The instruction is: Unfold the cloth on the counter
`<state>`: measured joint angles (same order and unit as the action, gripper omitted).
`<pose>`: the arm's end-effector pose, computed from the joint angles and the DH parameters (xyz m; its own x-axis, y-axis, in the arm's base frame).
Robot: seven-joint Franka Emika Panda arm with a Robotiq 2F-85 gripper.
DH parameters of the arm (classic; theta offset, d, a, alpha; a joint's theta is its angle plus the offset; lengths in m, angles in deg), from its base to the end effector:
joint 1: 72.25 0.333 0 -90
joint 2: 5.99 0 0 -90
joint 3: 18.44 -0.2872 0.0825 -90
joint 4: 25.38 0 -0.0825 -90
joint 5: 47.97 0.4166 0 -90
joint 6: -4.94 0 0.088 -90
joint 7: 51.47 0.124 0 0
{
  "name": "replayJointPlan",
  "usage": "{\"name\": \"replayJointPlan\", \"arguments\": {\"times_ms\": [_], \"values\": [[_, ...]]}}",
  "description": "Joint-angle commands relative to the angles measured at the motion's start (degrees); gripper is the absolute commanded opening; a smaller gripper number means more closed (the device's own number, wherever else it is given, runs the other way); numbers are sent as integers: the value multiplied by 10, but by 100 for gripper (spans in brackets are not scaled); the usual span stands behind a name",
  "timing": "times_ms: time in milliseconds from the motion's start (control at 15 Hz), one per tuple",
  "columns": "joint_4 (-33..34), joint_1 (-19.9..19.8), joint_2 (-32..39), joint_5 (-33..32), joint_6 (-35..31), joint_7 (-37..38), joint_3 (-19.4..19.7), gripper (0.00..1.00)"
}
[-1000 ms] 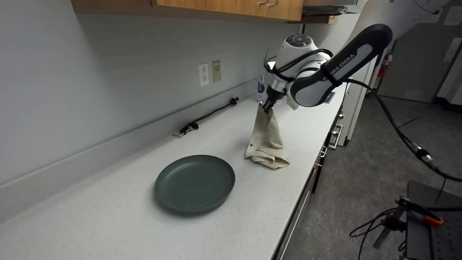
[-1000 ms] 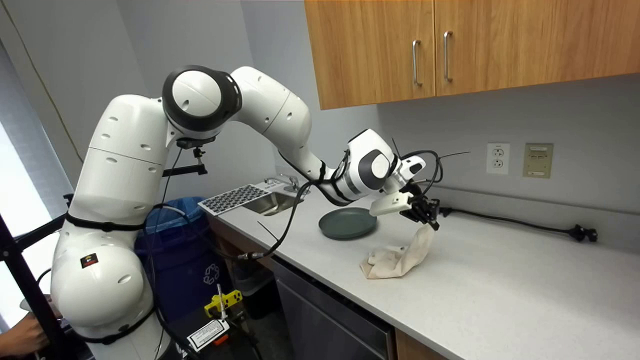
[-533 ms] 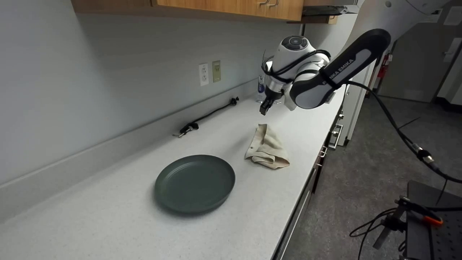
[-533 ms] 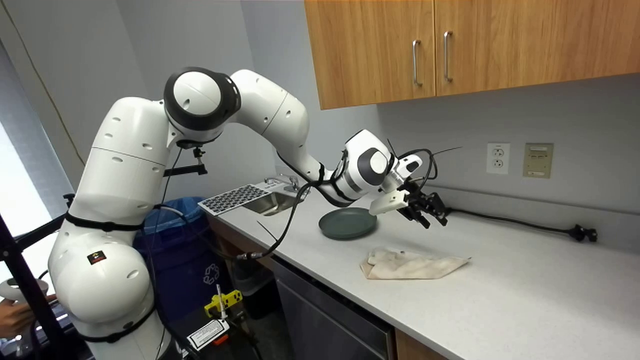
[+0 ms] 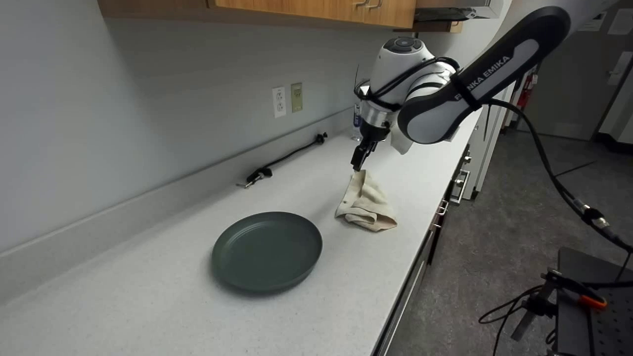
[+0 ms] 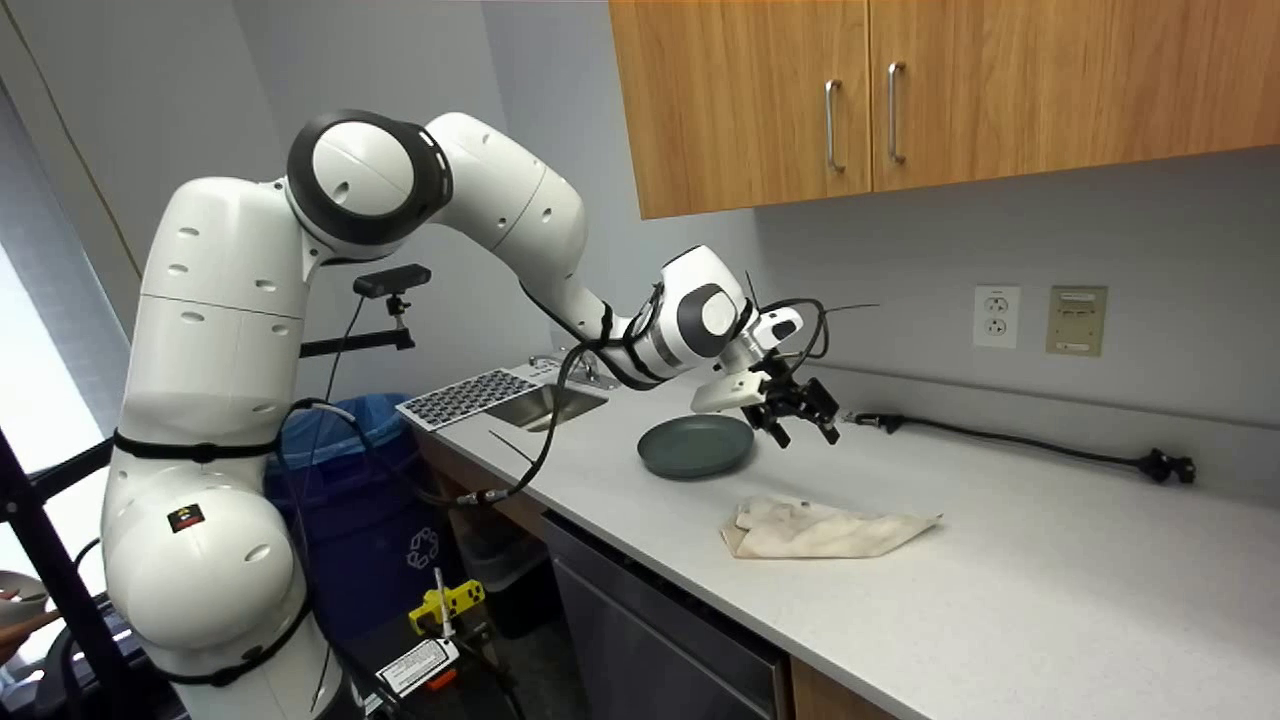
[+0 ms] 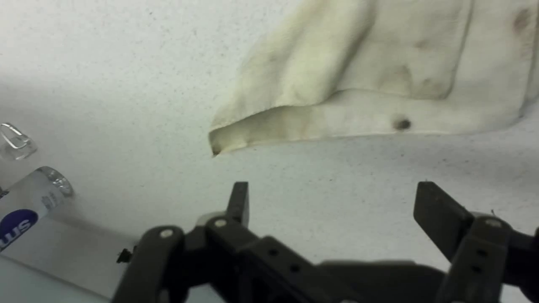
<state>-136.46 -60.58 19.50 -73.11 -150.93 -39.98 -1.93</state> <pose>0.6670 -0.0384 0.2310 0.9318 0.1861 0.3118 0.0693 -0.9340 0.3504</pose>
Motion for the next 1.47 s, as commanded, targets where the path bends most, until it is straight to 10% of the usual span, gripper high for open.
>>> {"name": "replayJointPlan", "arguments": {"times_ms": [0,1400], "values": [[-62,-35,-44,21,4,-49,-54,100],[-147,-56,-33,-42,13,-151,-79,100]]}}
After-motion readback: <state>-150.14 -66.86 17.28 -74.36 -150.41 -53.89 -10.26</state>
